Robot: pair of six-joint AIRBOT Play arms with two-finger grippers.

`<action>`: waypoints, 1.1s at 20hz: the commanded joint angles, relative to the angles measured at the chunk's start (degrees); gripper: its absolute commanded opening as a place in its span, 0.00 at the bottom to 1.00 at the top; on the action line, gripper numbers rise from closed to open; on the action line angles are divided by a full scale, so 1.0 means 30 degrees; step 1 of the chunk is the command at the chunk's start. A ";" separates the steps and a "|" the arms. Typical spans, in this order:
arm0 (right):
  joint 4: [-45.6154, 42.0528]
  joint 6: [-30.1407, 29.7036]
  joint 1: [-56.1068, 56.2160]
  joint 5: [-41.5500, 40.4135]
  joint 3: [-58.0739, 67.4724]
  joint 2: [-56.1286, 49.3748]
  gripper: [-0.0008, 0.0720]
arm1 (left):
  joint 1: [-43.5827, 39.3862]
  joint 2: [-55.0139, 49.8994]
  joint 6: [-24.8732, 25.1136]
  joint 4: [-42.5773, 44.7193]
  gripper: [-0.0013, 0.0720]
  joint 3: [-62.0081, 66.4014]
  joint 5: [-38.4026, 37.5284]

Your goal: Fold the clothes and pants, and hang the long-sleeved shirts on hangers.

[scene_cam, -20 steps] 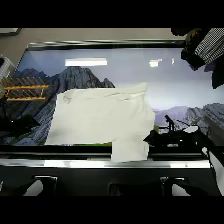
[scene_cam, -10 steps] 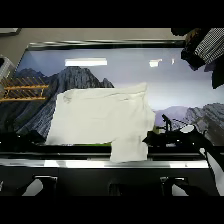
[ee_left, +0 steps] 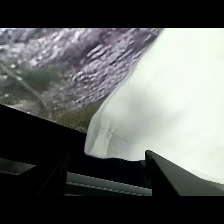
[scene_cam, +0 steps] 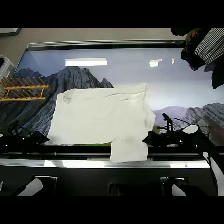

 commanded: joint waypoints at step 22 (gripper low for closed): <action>0.2164 -0.0219 0.0015 0.1027 0.0845 0.2550 0.05 | -0.0444 -0.0998 0.2798 -0.5122 0.03 0.0714 -0.0175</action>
